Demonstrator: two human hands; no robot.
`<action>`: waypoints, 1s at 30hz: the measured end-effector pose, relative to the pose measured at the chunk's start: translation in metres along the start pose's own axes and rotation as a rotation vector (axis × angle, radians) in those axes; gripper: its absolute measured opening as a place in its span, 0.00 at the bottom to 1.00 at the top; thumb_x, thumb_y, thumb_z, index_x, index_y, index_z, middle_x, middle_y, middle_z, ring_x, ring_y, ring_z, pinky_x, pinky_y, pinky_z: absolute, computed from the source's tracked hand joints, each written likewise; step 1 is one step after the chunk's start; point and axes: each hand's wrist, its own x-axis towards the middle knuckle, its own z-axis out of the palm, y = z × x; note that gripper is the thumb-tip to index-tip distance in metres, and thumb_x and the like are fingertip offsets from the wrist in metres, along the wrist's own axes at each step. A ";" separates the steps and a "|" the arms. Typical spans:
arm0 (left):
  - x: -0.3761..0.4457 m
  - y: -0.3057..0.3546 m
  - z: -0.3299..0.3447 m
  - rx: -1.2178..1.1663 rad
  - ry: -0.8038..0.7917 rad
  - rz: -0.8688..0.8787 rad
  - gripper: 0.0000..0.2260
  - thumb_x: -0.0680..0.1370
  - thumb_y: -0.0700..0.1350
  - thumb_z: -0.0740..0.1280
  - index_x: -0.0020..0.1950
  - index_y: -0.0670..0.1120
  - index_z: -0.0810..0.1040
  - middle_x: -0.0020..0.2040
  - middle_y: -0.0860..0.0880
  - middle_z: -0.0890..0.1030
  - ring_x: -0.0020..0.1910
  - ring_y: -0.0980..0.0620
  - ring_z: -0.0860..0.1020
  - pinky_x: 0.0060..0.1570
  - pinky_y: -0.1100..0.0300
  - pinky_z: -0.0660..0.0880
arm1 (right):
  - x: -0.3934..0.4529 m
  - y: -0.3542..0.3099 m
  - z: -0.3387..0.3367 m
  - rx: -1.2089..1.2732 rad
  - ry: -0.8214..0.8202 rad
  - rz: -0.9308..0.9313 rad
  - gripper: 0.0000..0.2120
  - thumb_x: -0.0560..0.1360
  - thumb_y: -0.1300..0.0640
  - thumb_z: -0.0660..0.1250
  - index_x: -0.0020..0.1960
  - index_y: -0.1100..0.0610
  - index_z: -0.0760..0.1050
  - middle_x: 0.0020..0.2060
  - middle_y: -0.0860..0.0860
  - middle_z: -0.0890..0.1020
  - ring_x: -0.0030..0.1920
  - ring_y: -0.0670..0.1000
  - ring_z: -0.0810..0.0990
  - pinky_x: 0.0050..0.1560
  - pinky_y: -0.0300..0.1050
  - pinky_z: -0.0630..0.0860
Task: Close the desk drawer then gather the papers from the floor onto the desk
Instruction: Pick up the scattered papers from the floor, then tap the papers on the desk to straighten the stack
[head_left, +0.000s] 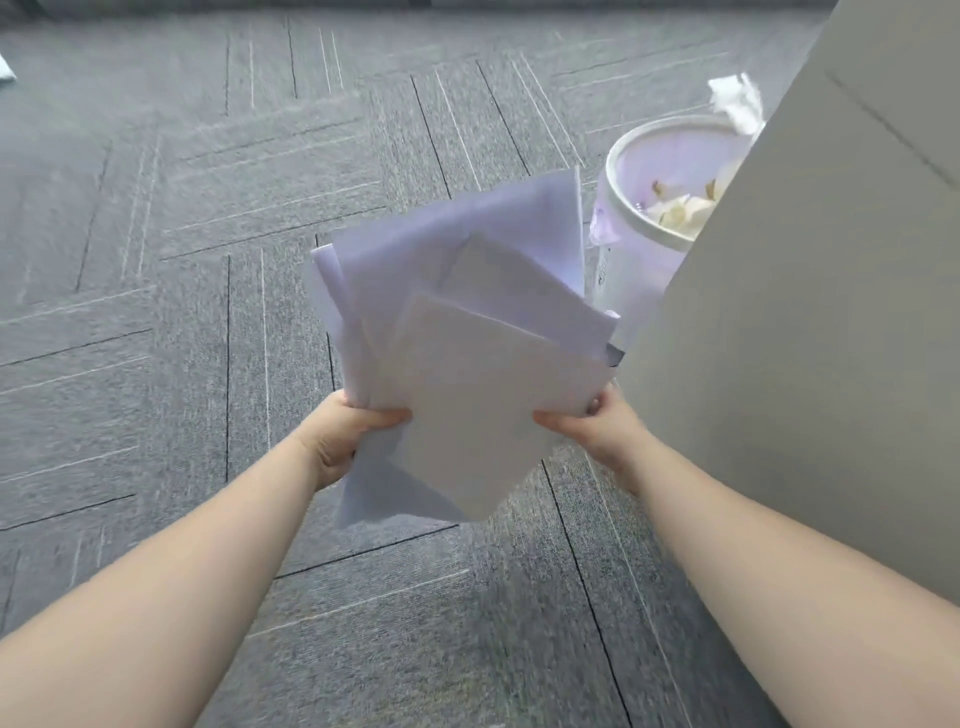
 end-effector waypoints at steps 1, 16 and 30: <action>-0.006 0.013 0.000 -0.004 -0.010 0.021 0.13 0.62 0.35 0.71 0.45 0.42 0.81 0.35 0.49 0.87 0.34 0.51 0.85 0.33 0.60 0.81 | -0.005 -0.015 0.003 -0.001 0.000 -0.032 0.30 0.64 0.63 0.78 0.64 0.59 0.73 0.56 0.56 0.83 0.54 0.53 0.83 0.46 0.35 0.80; -0.154 0.271 0.027 0.058 -0.092 0.479 0.28 0.45 0.47 0.83 0.43 0.44 0.85 0.43 0.47 0.87 0.41 0.47 0.85 0.40 0.55 0.82 | -0.135 -0.286 -0.009 0.076 0.050 -0.396 0.10 0.69 0.63 0.75 0.48 0.56 0.80 0.42 0.52 0.83 0.40 0.49 0.82 0.50 0.50 0.81; -0.379 0.427 0.153 0.034 -0.280 0.904 0.17 0.57 0.38 0.80 0.45 0.41 0.85 0.44 0.45 0.87 0.42 0.47 0.85 0.41 0.54 0.82 | -0.379 -0.478 -0.118 0.079 0.089 -0.901 0.16 0.68 0.61 0.75 0.56 0.58 0.81 0.51 0.55 0.86 0.48 0.54 0.85 0.50 0.51 0.83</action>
